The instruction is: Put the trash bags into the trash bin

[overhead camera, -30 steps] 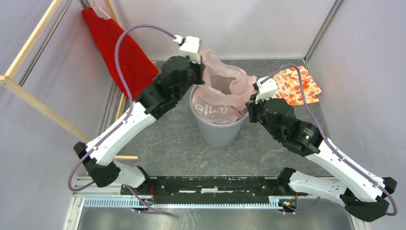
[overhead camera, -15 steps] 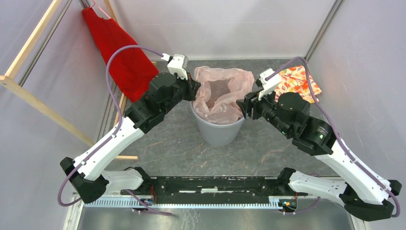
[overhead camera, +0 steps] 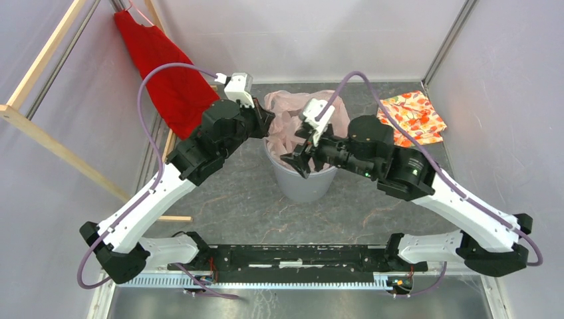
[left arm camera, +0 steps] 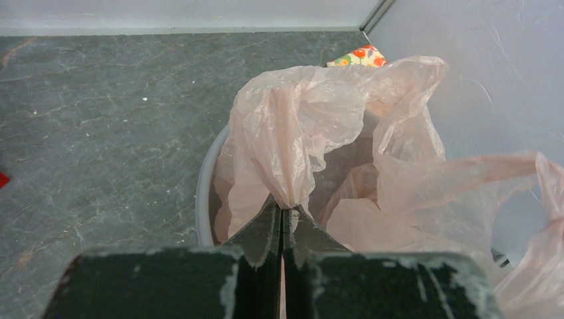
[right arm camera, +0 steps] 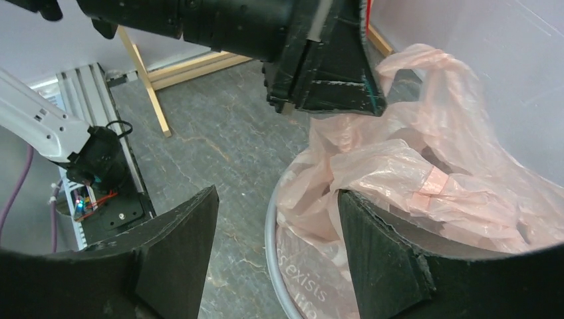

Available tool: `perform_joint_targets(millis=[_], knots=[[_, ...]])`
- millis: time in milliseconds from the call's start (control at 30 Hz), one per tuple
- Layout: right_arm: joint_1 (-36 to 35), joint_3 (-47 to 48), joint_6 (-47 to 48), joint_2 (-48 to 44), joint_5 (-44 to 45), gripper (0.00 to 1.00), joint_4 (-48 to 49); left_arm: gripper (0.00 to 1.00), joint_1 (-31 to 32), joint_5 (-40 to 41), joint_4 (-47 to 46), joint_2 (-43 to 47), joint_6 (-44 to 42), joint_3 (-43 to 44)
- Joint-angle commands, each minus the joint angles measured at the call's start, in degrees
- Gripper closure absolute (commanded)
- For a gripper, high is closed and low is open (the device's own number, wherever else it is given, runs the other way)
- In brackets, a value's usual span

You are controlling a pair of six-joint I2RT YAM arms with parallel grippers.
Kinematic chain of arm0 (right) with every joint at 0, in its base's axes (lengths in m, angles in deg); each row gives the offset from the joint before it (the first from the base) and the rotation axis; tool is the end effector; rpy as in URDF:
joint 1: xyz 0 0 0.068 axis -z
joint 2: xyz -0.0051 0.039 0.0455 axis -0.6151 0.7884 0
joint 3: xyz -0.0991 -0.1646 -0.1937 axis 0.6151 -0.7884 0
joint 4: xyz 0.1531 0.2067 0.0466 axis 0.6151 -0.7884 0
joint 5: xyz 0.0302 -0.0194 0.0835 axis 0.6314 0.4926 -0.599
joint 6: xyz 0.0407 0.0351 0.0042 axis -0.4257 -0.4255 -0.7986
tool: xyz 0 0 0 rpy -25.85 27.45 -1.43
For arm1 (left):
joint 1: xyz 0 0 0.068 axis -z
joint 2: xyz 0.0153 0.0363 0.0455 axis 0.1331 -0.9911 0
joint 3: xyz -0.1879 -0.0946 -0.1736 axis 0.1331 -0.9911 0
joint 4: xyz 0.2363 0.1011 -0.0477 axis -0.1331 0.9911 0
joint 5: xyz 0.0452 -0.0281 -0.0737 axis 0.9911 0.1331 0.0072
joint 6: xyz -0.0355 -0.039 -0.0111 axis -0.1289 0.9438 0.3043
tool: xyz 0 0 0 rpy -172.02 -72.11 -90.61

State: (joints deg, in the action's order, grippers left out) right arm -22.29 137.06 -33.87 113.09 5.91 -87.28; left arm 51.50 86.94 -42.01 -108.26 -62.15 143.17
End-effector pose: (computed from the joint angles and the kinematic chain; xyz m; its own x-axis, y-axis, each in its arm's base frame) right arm 0.1138 0.1971 0.4786 -0.0794 -0.1569 -0.9844 -0.8542 0.5198 -0.0139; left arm 0.1892 -0.1692 0.4356 -0.3562 -0.2400 -0.9031 0.3747 0.8487 -0.3733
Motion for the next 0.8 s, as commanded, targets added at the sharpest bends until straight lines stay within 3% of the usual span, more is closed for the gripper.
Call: perform_joint_targets(millis=[0, 133, 367, 567, 667, 767], knots=[[-2.5, 5.6, 3.0, 1.6, 7.7, 0.27, -0.3, 0.98, 0.0, 2.6, 1.6, 0.0, 2.9, 3.2], [-2.6, 7.6, 0.0, 0.7, 20.2, 0.24, -2.7, 0.98, 0.0, 4.8, 5.3, -0.9, 2.9, 6.8], [-2.5, 6.2, -8.7, -3.4, 32.8, 0.22, -11.2, 0.98, -1.1, 5.2, 11.7, -3.4, 2.8, 12.0], [-2.5, 4.8, -11.5, -4.2, 34.7, 0.22, -16.8, 0.98, -3.6, 0.2, 14.2, -4.6, 3.2, 11.3], [-2.6, 5.5, -12.1, -5.3, 38.6, 0.19, -20.8, 0.98, -4.9, -2.2, 14.4, -5.1, 3.4, 10.2], [-2.5, 5.6, -12.4, -7.1, 36.9, 0.16, -22.1, 0.98, -5.4, -3.4, 14.3, -5.6, 3.5, 10.1]])
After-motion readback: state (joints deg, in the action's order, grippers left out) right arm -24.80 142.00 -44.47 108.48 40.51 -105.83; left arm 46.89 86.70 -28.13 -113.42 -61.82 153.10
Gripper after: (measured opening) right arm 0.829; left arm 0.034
